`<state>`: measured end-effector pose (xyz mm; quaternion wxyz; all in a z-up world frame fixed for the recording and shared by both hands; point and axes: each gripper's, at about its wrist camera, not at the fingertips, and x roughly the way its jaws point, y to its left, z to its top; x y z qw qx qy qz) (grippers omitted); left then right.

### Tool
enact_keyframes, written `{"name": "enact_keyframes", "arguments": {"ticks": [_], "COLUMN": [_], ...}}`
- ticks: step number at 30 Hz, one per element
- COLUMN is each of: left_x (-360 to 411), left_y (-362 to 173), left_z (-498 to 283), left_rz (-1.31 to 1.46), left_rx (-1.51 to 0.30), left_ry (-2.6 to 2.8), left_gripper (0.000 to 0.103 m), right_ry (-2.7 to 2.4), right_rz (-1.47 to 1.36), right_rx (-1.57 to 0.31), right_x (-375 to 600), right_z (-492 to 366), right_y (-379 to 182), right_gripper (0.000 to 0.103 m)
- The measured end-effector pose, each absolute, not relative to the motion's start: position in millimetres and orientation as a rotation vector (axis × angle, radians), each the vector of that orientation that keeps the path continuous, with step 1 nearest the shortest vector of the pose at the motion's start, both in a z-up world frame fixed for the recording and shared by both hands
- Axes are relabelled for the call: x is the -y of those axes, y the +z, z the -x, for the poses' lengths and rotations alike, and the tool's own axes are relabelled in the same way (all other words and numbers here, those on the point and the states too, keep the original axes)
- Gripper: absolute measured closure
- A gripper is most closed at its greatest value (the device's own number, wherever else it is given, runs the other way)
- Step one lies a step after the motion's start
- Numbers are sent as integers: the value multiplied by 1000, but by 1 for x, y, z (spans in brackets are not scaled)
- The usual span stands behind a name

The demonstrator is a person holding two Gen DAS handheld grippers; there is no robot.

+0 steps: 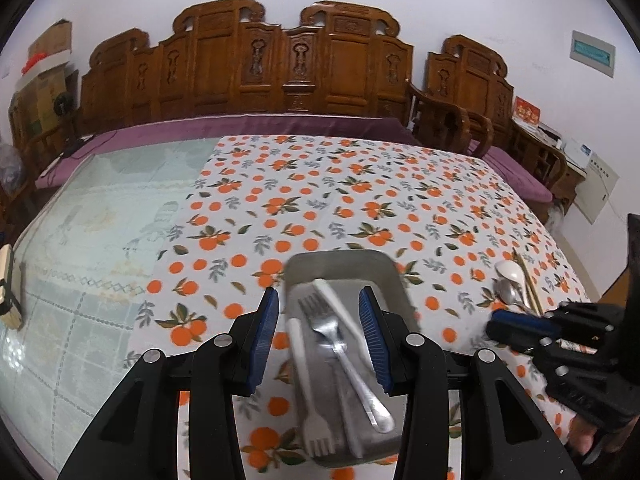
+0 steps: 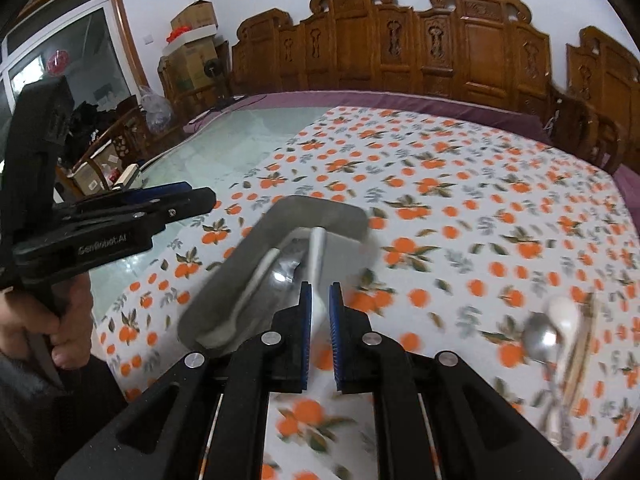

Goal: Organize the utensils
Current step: 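Grasp a metal spoon from the utensil pile with the right gripper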

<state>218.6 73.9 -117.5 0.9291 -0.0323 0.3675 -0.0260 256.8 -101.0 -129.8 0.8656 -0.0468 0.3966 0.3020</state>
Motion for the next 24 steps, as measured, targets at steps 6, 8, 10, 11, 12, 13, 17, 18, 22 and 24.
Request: {"name": "enact_keyframes", "arguments": {"ticks": [6, 8, 10, 11, 12, 13, 17, 18, 22, 24], "left_x": [-38, -24, -8, 0, 6, 15, 39, 46, 65, 71], "left_y": [-112, -114, -119, -121, -123, -125, -132, -136, -149, -153], "left_z": [-216, -217, -218, -220, -220, -221, -221, -221, -220, -219], "left_rz": [52, 55, 51, 48, 46, 44, 19, 5, -41, -53], "left_rx": [-736, -739, -750, -756, -758, -760, -752, -751, -773, -777], "left_ry": [-74, -81, -89, -94, -99, -106, -131, -142, -179, -194], "left_gripper": [37, 36, 36, 36, 36, 36, 29, 29, 29, 29], "right_ry": [547, 518, 481, 466, 448, 437, 397, 392, 402, 408], "right_rz": [173, 186, 199, 208, 219, 224, 218, 216, 206, 218], "right_rx": [-829, -847, -874, -882, -896, -904, -957, -965, -986, -993], "right_x": [176, 200, 226, 235, 246, 252, 273, 274, 274, 267], "right_z": [-249, -251, -255, -257, -260, -262, -276, -278, -289, -294], "right_y": [-129, -135, -144, -149, -155, -160, -187, -191, -208, -213], "right_gripper": [91, 91, 91, 91, 91, 91, 91, 91, 91, 88]}}
